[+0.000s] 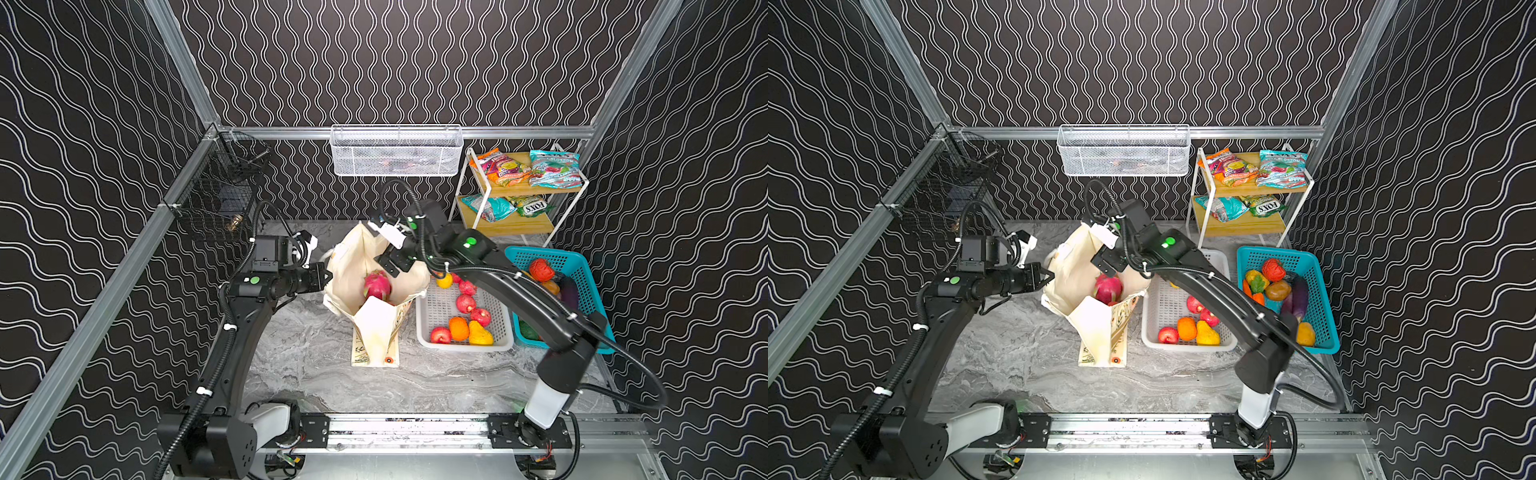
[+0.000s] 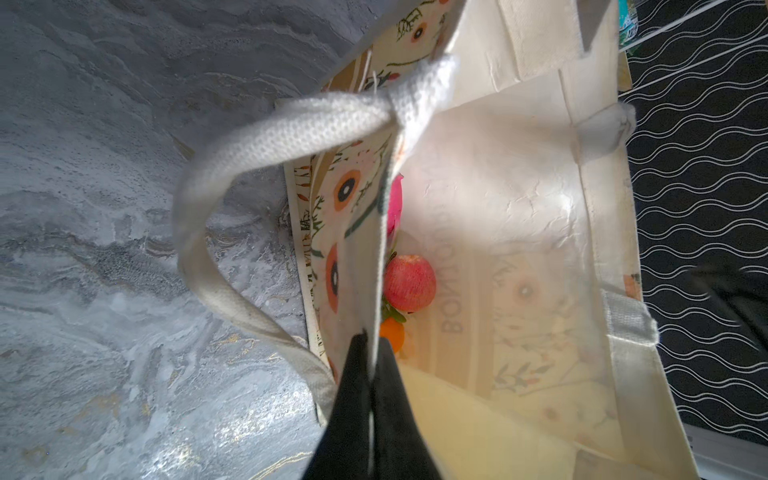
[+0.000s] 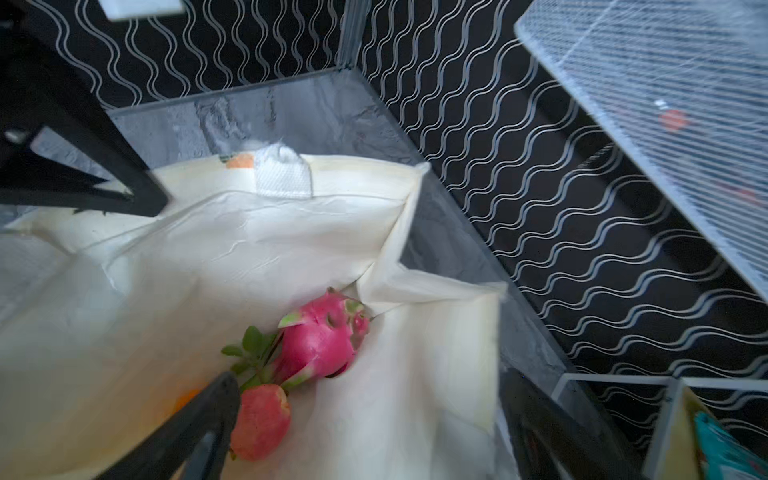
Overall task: Place the food into the grocery bag and tie it
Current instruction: 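Open the right gripper to release the apple and lift out of the tote, then move the right gripper over the white basket toward the remaining red apples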
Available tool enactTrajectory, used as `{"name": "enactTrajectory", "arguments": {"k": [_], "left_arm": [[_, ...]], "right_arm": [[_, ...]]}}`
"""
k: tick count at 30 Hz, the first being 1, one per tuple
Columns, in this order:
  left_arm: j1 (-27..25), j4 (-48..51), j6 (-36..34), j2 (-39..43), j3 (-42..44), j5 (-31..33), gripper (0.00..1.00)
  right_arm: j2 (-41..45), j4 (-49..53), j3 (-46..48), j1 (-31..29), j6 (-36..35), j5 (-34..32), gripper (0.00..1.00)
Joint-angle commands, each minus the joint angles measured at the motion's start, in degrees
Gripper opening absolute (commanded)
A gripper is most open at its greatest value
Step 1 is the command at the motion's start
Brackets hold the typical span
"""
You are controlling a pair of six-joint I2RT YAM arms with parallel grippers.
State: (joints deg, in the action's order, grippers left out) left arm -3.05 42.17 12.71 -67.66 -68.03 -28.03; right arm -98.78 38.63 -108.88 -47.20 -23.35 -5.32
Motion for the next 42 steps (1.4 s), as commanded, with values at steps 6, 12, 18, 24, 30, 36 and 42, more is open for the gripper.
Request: {"name": "enactTrajectory", "arguments": {"k": [6, 12, 18, 24, 30, 36, 42], "left_arm": [[0.06, 0.98, -1.95, 0.29, 0.18, 1.04, 0.00], [0.06, 2.19, -2.34, 0.39, -0.53, 2.08, 0.00], [0.06, 2.88, -2.69, 0.29, -0.63, 2.29, 0.00], [0.03, 3.42, -3.52, 0.03, -1.01, 3.10, 0.00], [0.06, 2.53, -3.29, -0.20, -0.87, 2.98, 0.00], [0.06, 2.38, -3.22, -0.37, -0.70, 2.83, 0.00], [0.06, 2.41, -3.31, -0.50, -0.79, 2.63, 0.00]], "right_arm": [[13.04, -3.29, 12.13, 0.81, 3.58, -9.20, 0.99], [20.75, -0.43, 18.40, 4.69, 9.69, -12.99, 0.99], [25.22, 1.54, 22.89, 8.35, 20.12, -18.34, 0.99], [27.46, 1.27, 31.00, 8.79, 29.92, -19.70, 0.99], [25.13, 0.88, 36.61, 10.03, 33.84, -17.05, 0.99], [19.92, 0.08, 38.38, 14.11, 35.11, -13.31, 0.98], [14.68, -0.37, 38.91, 15.73, 35.38, -10.38, 0.96]]}}
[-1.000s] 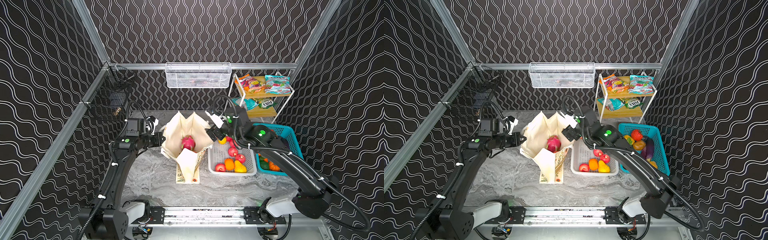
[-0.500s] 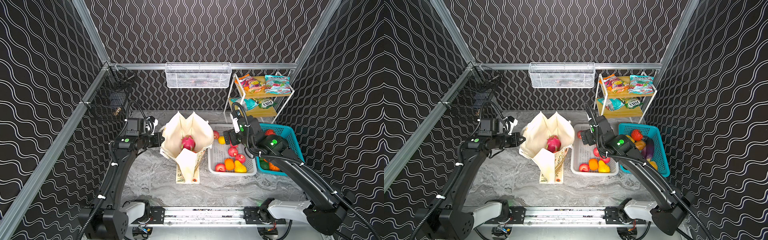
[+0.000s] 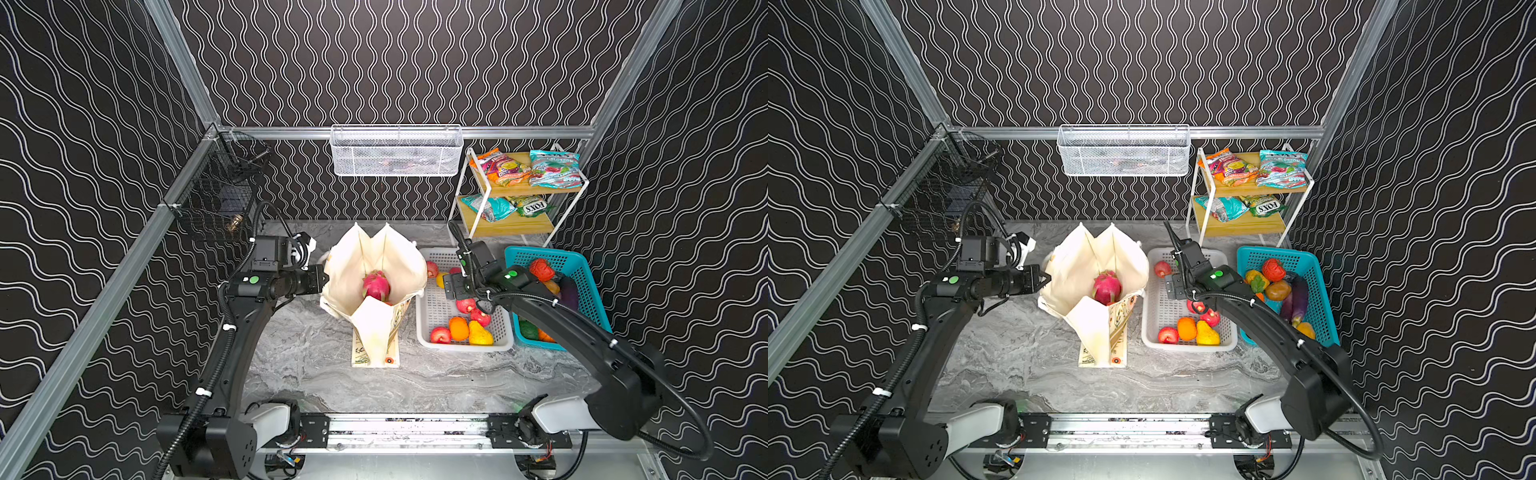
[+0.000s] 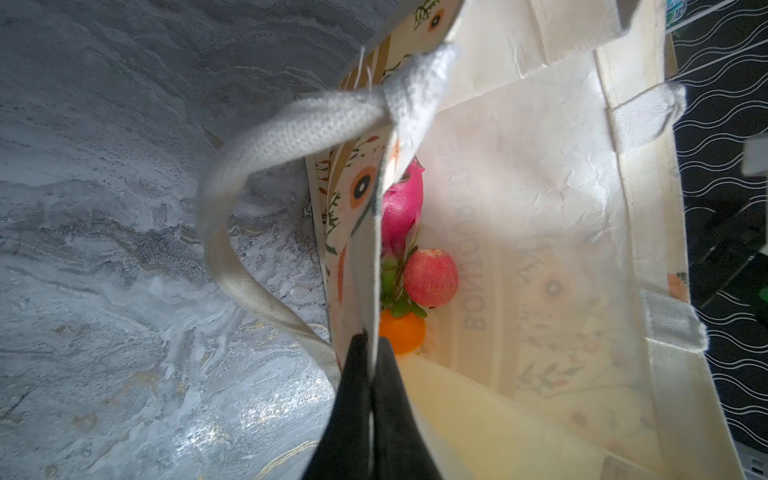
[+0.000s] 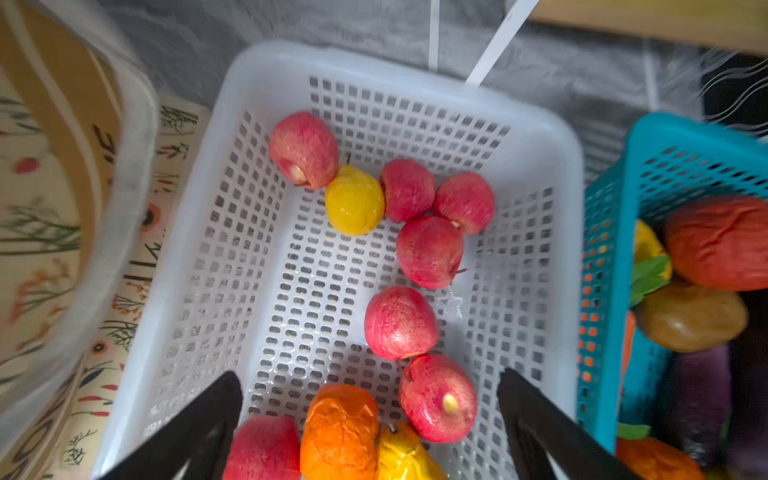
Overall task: Place the food into the grocery bag and tie it
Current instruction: 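Move the right gripper over the white basket toward the remaining red apples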
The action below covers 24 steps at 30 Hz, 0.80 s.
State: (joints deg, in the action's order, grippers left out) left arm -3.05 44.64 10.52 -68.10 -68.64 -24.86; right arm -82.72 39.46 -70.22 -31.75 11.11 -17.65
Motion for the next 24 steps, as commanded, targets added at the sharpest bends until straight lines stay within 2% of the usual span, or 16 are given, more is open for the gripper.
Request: {"name": "enactTrajectory", "arguments": {"k": [1, 10, 15, 19, 24], "left_arm": [[-0.01, -0.10, -1.12, -0.05, -0.22, -0.54, 0.00], [0.03, -0.68, -0.86, -0.49, -0.08, -0.89, 0.00], [0.06, -0.31, -1.15, -0.87, -0.57, -0.80, 0.00], [-0.02, -0.56, -1.11, -1.20, -0.84, -0.89, 0.00], [0.04, -0.88, -0.86, -1.06, -0.44, -0.98, 0.00]], "right_arm": [[-2.00, -1.55, 0.41, 0.28, 0.43, 2.16, 0.96], [-6.29, -9.83, 2.40, 1.07, -10.41, 3.58, 0.92], [-11.96, -7.51, -1.87, 1.92, -13.87, 4.28, 0.91], [-14.46, -3.69, -5.31, 2.92, -11.71, 5.25, 0.89], [-15.59, 2.57, -6.65, 3.16, -5.53, 4.02, 0.90]]}}
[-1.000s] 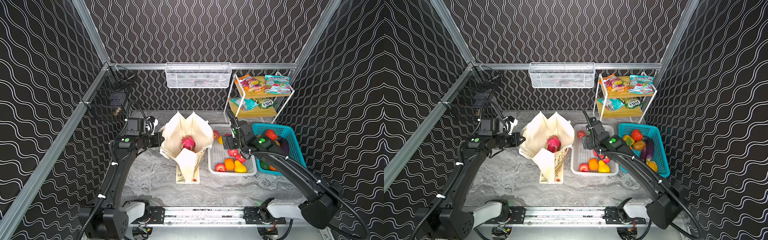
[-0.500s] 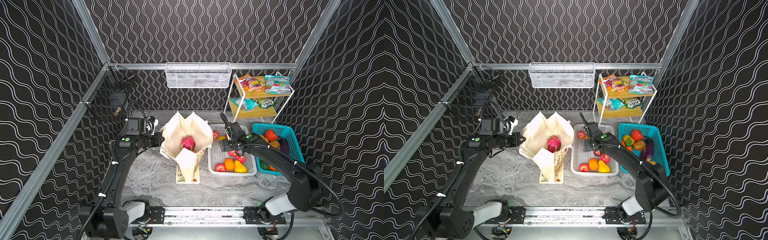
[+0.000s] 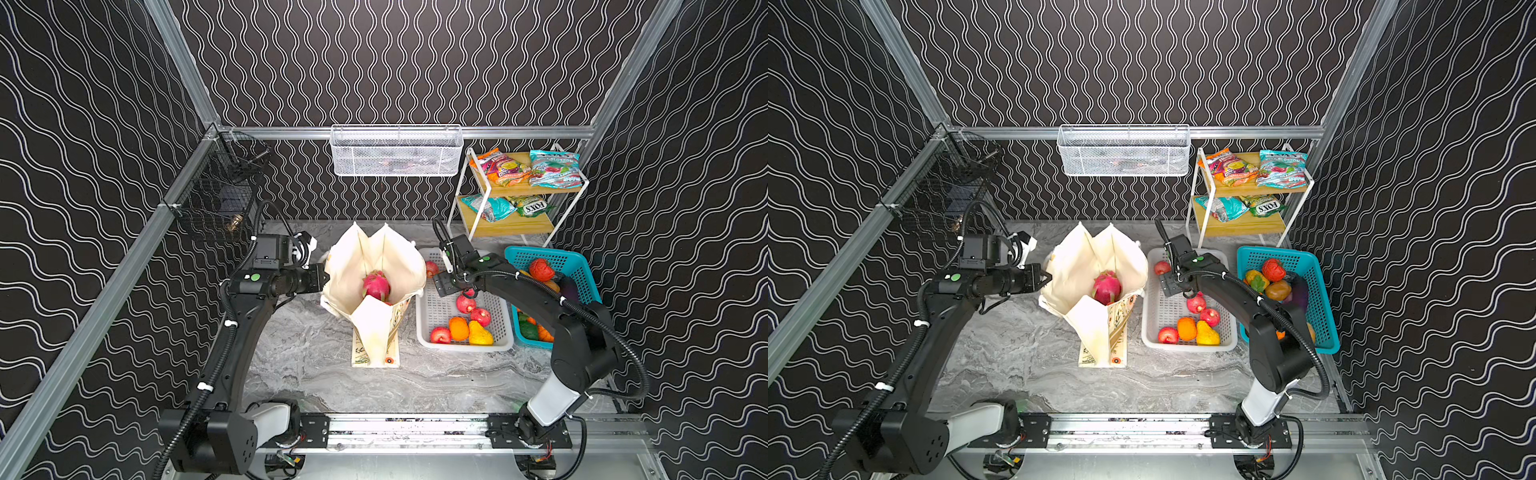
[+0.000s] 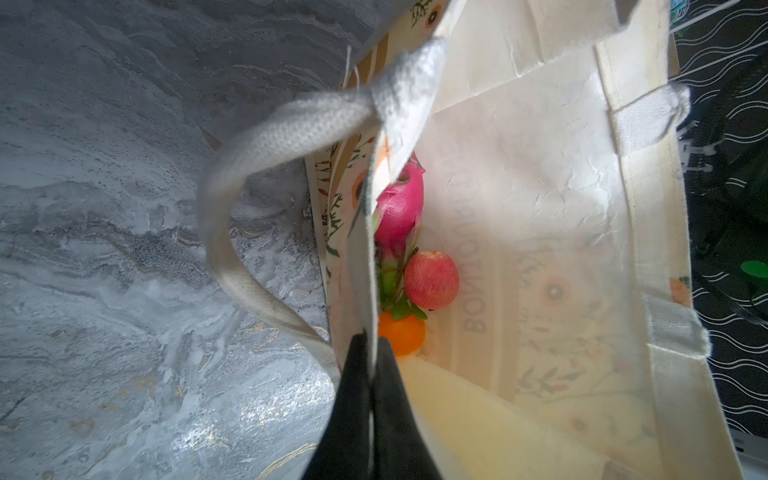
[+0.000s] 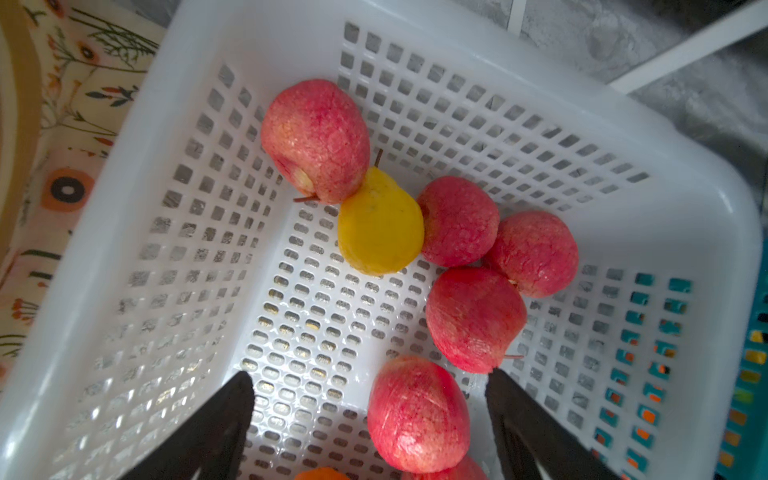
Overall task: Place the food into the grocery bag and tie it
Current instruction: 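Move the right gripper over the white basket toward the remaining red apples, then lower the right gripper onto the red apple nearest the robot and close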
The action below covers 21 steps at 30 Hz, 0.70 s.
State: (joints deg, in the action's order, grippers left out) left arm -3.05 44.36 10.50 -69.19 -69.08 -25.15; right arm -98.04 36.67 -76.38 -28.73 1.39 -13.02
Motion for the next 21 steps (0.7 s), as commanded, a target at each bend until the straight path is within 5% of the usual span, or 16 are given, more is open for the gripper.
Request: {"name": "enactTrajectory", "arguments": {"k": [1, 21], "left_arm": [[0.06, -0.64, -0.77, -0.01, 0.00, -0.76, 0.00], [-0.03, -0.98, -0.38, -0.32, -0.18, -1.40, 0.00]], "right_arm": [[-0.15, 6.08, -0.08, 0.32, 5.12, -0.90, 0.90], [2.30, 1.90, 8.52, 4.85, 16.67, 1.97, 0.96]]}}
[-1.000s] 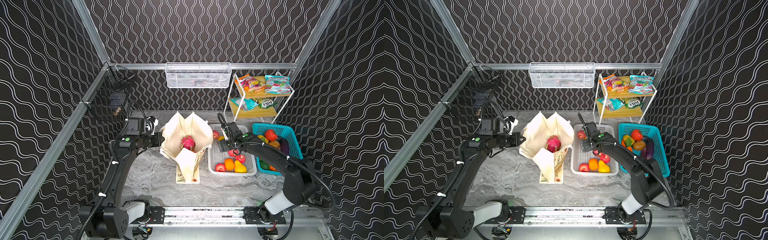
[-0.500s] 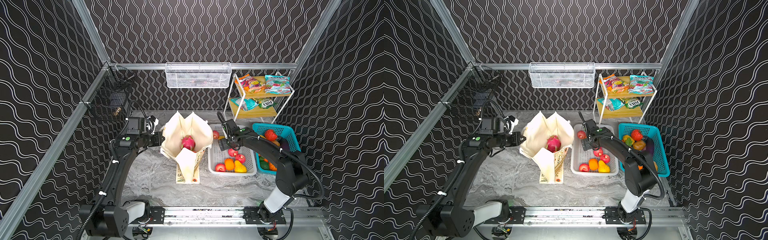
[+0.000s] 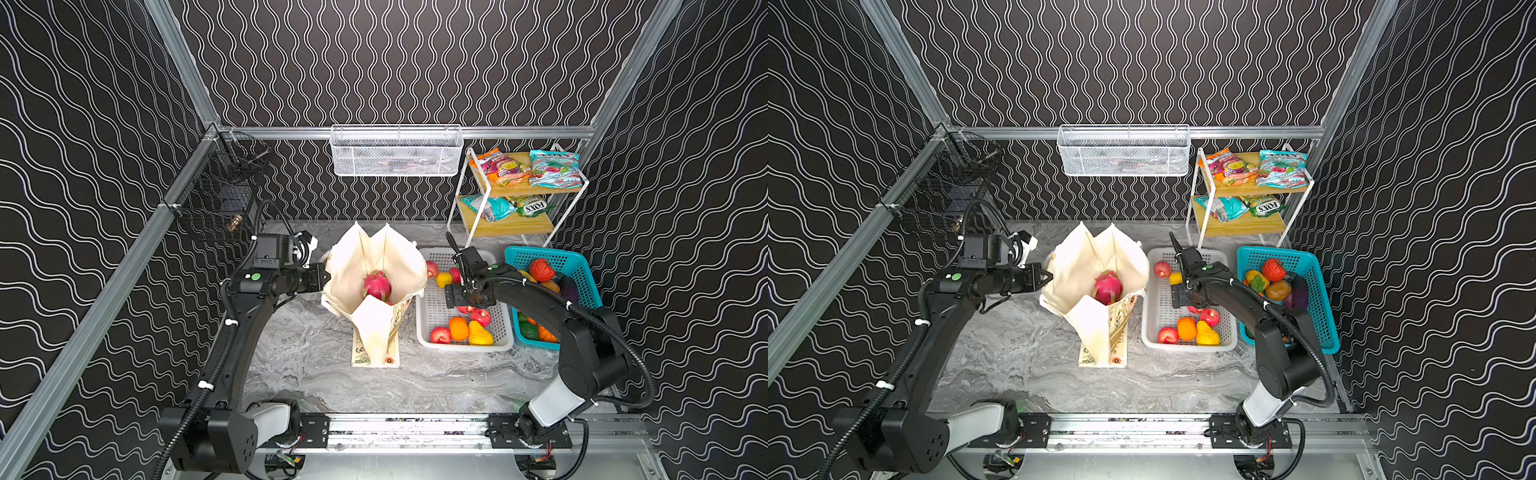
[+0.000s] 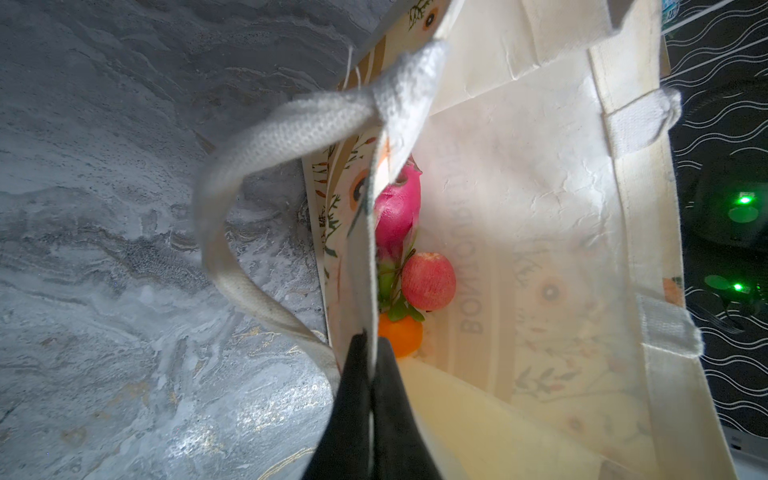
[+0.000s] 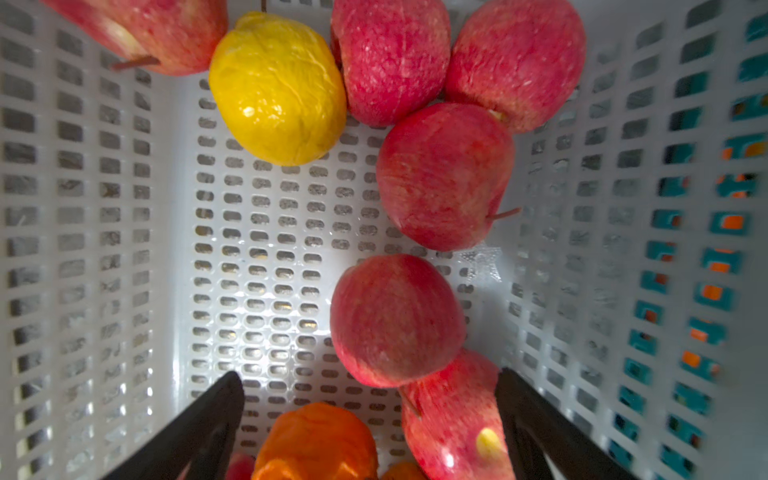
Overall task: Place the food into the grocery bag and tie it
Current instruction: 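Lower the right gripper onto the red apple nearest the robot and close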
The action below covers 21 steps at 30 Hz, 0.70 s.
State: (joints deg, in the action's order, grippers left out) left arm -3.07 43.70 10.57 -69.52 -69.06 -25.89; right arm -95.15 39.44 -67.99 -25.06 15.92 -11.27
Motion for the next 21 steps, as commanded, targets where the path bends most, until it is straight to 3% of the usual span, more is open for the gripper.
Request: {"name": "enactTrajectory", "arguments": {"k": [1, 21], "left_arm": [[0.07, -0.32, -0.46, -0.01, -0.20, -0.65, 0.00], [-0.01, -1.37, 0.04, -0.47, 0.32, -0.92, 0.00]], "right_arm": [[-0.73, -0.87, 0.13, 1.64, 2.35, -0.02, 0.97], [-3.60, -2.87, 0.49, 3.43, 2.27, 3.33, 0.92]]}}
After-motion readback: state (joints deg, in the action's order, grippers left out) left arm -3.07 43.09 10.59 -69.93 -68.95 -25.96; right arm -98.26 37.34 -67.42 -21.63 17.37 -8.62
